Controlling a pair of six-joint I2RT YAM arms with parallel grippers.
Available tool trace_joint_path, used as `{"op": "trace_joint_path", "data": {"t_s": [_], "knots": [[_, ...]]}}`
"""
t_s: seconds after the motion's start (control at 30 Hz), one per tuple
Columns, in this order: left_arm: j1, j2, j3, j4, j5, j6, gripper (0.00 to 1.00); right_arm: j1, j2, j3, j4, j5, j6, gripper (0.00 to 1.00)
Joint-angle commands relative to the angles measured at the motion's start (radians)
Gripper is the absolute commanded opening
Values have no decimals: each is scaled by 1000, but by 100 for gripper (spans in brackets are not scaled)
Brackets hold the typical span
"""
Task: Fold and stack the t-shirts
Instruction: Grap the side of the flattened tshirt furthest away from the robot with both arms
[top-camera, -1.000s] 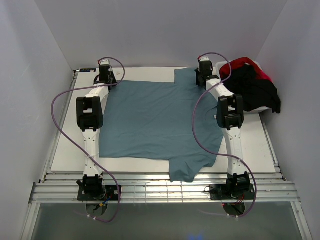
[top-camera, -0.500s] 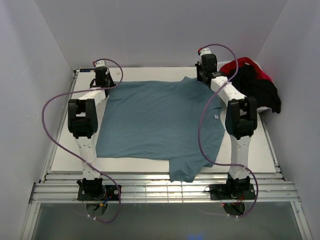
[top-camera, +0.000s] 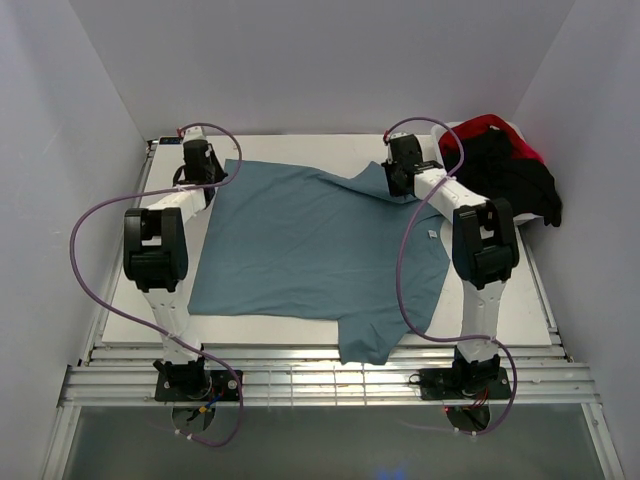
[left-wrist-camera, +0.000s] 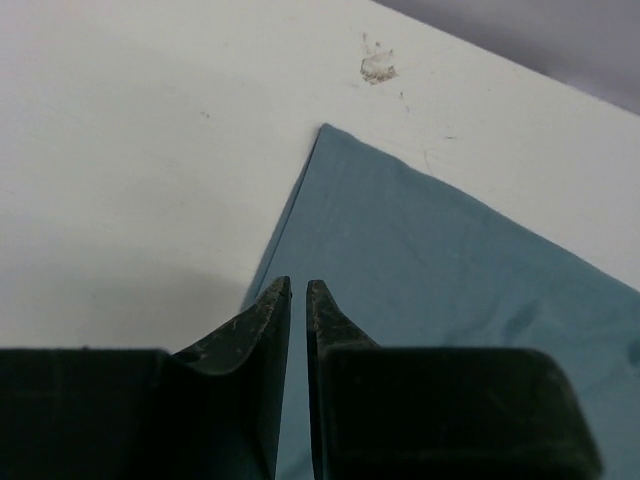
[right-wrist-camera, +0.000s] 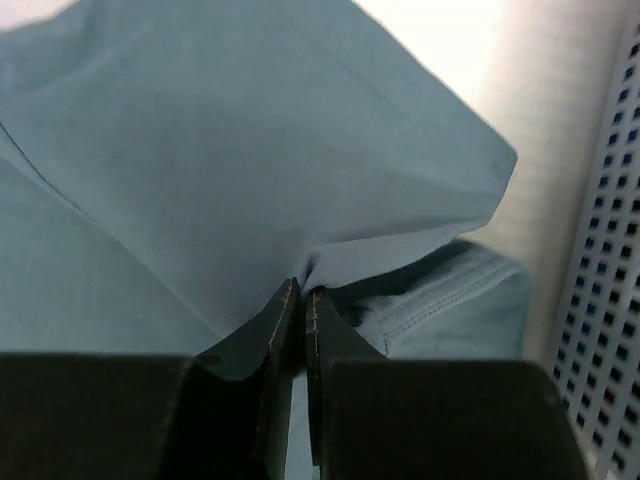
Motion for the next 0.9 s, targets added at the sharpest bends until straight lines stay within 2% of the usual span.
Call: {"op": "trace_joint_path", "data": {"t_s": [0.0, 0.2, 0.3, 0.33, 0.37, 0.43, 0.67, 0.87], "knots": [[-3, -68, -40, 17, -3, -22, 23, 20, -113, -52, -35, 30, 4, 9], [-6, 62, 82, 19, 35, -22, 24, 29, -164, -149, -21, 30, 18, 9], [-6, 110, 157, 31, 55, -12, 56, 32, -169, -172, -9, 27, 19, 8], [-6, 145, 180, 34, 67, -7, 72, 34, -169, -174, -6, 27, 19, 8], [-6, 166, 205, 34, 76, 0, 75, 34, -167, -177, 2, 30, 19, 8], [-9, 235, 277, 31, 95, 17, 78, 34, -158, -175, 5, 23, 22, 8], [-9, 384, 426, 11, 122, 34, 77, 37, -135, -166, 20, 18, 24, 8], [-9, 438, 480, -9, 101, 42, 76, 38, -117, -148, 27, 16, 22, 8]]}}
